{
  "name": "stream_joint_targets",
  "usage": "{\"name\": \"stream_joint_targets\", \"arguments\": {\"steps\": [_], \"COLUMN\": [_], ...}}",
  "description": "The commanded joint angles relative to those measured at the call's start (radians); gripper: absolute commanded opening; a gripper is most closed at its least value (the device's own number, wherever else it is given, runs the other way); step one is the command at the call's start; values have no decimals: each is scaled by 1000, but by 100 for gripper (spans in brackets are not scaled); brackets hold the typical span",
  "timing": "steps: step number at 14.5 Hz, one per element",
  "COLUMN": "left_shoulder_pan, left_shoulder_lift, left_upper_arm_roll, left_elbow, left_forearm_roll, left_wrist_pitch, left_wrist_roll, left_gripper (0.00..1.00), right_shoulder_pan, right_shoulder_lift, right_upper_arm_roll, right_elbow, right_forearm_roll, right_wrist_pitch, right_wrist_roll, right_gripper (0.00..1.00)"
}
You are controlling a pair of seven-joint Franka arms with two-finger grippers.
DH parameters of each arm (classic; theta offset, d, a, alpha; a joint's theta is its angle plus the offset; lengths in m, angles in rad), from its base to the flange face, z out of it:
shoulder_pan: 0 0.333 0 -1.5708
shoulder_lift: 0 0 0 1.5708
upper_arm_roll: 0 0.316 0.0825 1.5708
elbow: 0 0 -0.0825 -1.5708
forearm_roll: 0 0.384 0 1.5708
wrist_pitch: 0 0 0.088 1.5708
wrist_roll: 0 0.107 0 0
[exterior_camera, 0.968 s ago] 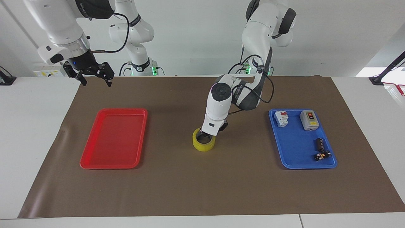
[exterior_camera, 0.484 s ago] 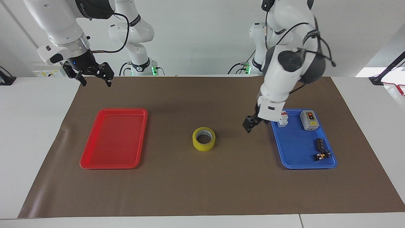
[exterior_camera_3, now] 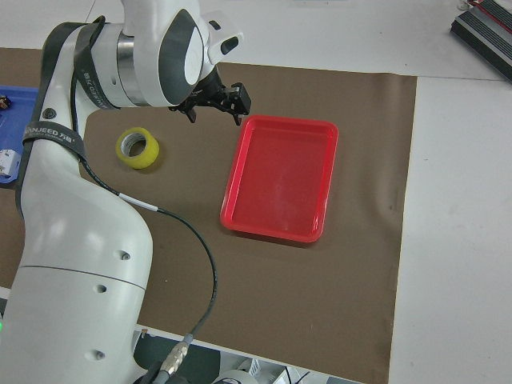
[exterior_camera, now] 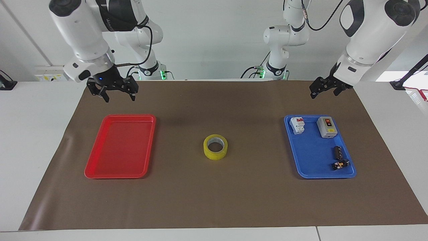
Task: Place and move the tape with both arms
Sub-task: 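Release the tape and withdraw the left gripper while the right gripper reaches, then lower the right gripper onto the yellow tape roll and grasp it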
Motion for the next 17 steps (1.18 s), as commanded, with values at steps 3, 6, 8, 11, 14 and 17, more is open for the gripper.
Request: {"name": "stream_joint_targets", "arguments": {"steps": [3, 6, 8, 11, 14, 17], "left_shoulder_pan": [14, 17, 17, 25, 39, 103], "left_shoulder_lift": [-123, -65, -51, -63, -68, -79], "left_upper_arm_roll": [-12, -2, -8, -7, -15, -41], "left_elbow": [-160, -46, -34, -62, -66, -83], "left_forearm_roll": [-42, -85, -83, -83, -82, -82], "left_wrist_pitch": [44, -12, -39, -14, 18, 18], "left_wrist_roll": [41, 42, 35, 42, 41, 50], "left_gripper": [100, 100, 100, 100, 100, 100], "right_shoulder_pan": [170, 253, 301, 350, 379, 378], "right_shoulder_lift": [167, 244, 296, 372, 412, 437], "right_upper_arm_roll": [1, 0, 0, 0, 0, 0], "right_elbow": [-33, -47, -47, -45, -45, -68], "right_forearm_roll": [13, 13, 9, -7, -8, -28], "right_wrist_pitch": [265, 363, 417, 532, 597, 661], "right_wrist_roll": [98, 144, 176, 256, 269, 262], "right_gripper": [100, 100, 100, 100, 100, 100]}}
